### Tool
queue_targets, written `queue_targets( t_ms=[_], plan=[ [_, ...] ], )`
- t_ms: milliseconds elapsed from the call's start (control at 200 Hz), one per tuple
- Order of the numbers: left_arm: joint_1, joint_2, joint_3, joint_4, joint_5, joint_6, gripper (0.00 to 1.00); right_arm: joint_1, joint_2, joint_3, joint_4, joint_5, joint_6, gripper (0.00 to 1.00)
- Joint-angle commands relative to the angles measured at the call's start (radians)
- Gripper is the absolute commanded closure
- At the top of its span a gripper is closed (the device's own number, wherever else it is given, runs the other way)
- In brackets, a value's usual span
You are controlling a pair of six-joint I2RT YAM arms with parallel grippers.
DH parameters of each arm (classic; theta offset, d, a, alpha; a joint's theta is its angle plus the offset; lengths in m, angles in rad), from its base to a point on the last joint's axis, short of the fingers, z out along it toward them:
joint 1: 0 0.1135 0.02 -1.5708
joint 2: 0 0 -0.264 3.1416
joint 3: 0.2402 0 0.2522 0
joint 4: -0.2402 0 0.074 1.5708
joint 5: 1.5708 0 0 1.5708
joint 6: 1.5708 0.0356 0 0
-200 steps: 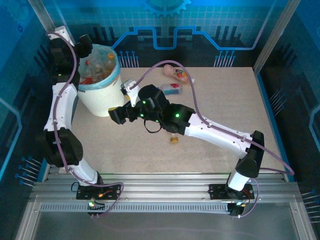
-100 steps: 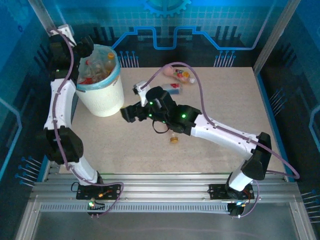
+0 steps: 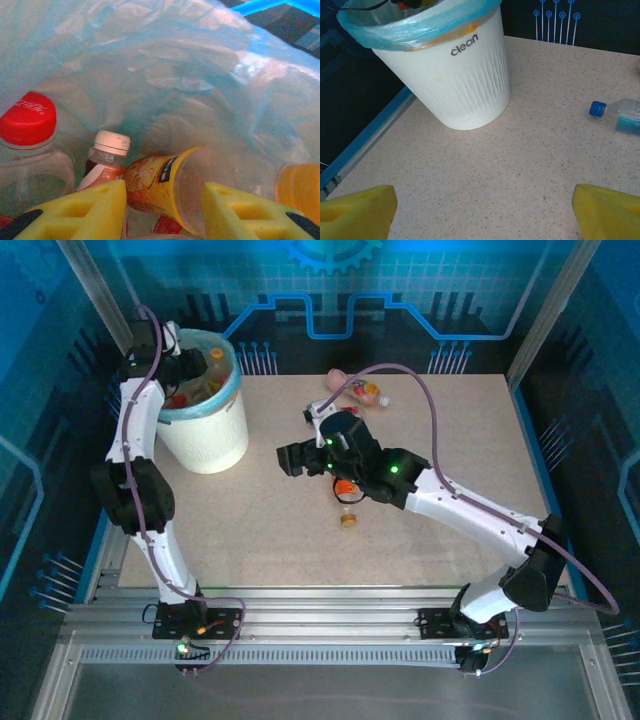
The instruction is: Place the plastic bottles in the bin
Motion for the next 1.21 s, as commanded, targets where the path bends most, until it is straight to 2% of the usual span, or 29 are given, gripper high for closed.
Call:
queue_targets(
  t_ms=[0,170,240,375,525,660,825,1045,1201],
  plan=[
    [-0.026,-0.029,0.012,-0.121,0.036,0.014,0.52,-0.014,-0.015,0.009,-0.036,0.023,0.007,0.08],
    [-0.027,-0.105,0.104,-0.107,0.006,-0.010,0.37,-0.043,-0.009,0.032,-0.136,0.091,0.016,0.03],
    [-0.030,-0.169,0.092,-0.079,-0.029,-0.020,0.32,-0.077,0.003,0.028,-0.204,0.107,0.042,0.01],
    [-0.062,-0.360,-0.080,0.056,-0.091,-0.003,0.29,-0.143,0.030,-0.037,-0.256,0.107,0.086,0.00],
    [-0.138,-0.578,-0.314,0.149,-0.146,0.052,0.26,-0.184,0.084,-0.096,-0.265,0.107,0.113,0.00],
    [-0.261,-0.733,-0.505,0.206,-0.131,0.110,0.23,-0.193,0.152,-0.131,-0.248,0.113,0.133,0.00],
    [-0.411,-0.872,-0.729,0.302,-0.057,0.188,0.15,-0.195,0.254,-0.142,-0.237,0.110,0.161,0.00],
    [-0.448,-0.935,-0.846,0.301,0.059,0.159,0.14,-0.199,0.356,-0.162,-0.211,0.044,0.196,0.00],
    [-0.451,-0.927,-0.863,0.289,0.062,0.142,0.14,-0.200,0.401,-0.177,-0.182,0.008,0.206,0.02]
  ],
)
